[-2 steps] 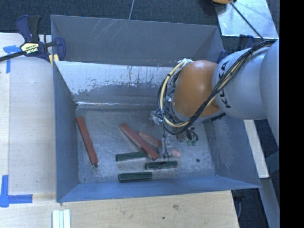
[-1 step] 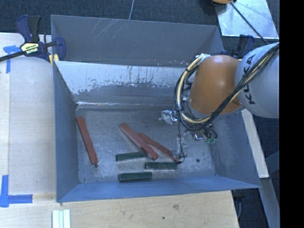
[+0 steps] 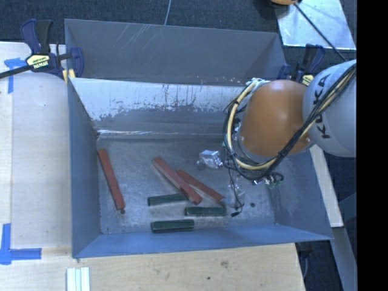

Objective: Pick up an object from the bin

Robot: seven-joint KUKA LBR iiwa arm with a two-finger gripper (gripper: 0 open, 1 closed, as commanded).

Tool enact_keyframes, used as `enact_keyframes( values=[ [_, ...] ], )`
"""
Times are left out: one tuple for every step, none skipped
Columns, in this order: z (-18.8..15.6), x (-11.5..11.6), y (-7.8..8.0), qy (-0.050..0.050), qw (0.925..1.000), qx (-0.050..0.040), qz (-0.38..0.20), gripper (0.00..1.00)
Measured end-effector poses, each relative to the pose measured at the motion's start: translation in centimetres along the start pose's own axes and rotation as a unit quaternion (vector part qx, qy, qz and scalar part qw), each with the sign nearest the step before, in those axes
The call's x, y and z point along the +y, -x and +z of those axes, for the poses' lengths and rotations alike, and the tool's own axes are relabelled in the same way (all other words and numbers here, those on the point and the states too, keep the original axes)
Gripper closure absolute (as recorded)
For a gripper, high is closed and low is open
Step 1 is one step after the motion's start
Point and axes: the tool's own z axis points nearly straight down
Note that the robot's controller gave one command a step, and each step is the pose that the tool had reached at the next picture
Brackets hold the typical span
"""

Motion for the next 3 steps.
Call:
enact_keyframes(
  values=[
    [4.7, 3.7, 0.3, 0.001, 0.9778, 0.0027, 0.21, 1.0],
    [4.7, 3.6, 0.3, 0.001, 0.9778, 0.0026, 0.209, 1.0],
    [-0.9, 0.6, -0.4, 0.002, 0.9765, 0.0071, 0.215, 1.0]
  ],
)
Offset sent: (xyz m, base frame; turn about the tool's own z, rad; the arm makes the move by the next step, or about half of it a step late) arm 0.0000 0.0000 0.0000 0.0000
